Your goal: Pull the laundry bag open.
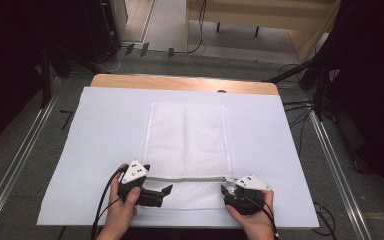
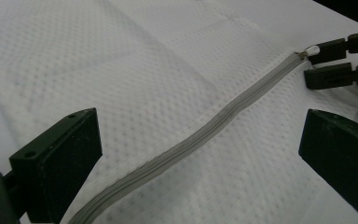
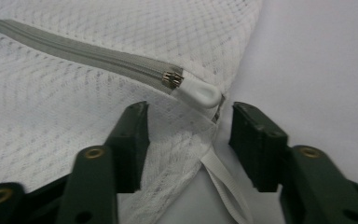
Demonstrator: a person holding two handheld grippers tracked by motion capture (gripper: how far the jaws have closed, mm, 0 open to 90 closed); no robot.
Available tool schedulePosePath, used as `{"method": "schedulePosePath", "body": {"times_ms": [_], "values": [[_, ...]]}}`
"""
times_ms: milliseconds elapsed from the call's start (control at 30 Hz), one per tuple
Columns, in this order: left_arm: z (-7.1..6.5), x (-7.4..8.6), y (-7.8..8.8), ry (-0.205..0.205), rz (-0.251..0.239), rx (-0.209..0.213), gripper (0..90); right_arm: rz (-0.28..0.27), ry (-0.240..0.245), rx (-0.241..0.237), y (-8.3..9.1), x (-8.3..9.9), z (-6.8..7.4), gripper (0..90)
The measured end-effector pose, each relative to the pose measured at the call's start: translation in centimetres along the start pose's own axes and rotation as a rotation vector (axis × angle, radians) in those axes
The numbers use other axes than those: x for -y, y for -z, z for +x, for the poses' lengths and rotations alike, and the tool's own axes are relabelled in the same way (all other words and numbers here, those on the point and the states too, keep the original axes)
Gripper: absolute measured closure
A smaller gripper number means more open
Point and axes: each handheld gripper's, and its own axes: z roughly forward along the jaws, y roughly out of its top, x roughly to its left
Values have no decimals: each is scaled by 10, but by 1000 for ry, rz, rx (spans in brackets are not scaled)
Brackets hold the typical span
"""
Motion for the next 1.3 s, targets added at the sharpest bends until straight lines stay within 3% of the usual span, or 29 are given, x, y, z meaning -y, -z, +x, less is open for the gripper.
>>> {"method": "schedulePosePath", "body": {"times_ms": [167,267,367,400,467,500,533,567,633,733,867,933,1033,1133,1300], "values": [[-18,-12,-17,-8,16,51,4,-21,4,-27,1,2,1,665],[-30,-18,-29,-21,26,36,95,-27,-13,-33,1,2,-3,750],[-41,-22,-39,-34,50,35,215,-30,-35,-48,1,2,-6,823],[-46,-24,-45,-39,52,59,335,-33,-35,-60,1,2,-6,851],[-49,-25,-49,-43,50,82,385,-33,-33,-61,1,2,-6,860],[-51,-26,-51,-49,52,98,465,-38,-26,-61,1,2,-5,868],[-53,-27,-54,-50,57,110,622,-47,-16,-66,2,2,-3,872],[-54,-28,-56,-51,57,127,622,-47,-16,-66,2,2,-3,872],[-57,-31,-63,-35,69,145,749,-56,0,-65,3,2,-1,875],[-61,-36,-72,-26,81,174,837,-73,21,-63,6,0,3,876],[-69,-40,-81,-19,84,192,900,-99,47,-60,9,-3,9,876],[-72,-41,-84,-26,102,176,900,-105,59,-61,10,-3,12,876],[-72,-40,-89,-28,122,166,900,-119,73,-69,12,-4,15,879],[-68,-39,-94,-4,139,158,900,-148,96,-85,14,-6,18,883],[-67,-39,-93,4,149,165,876,-144,96,-86,13,-6,19,884]]}}
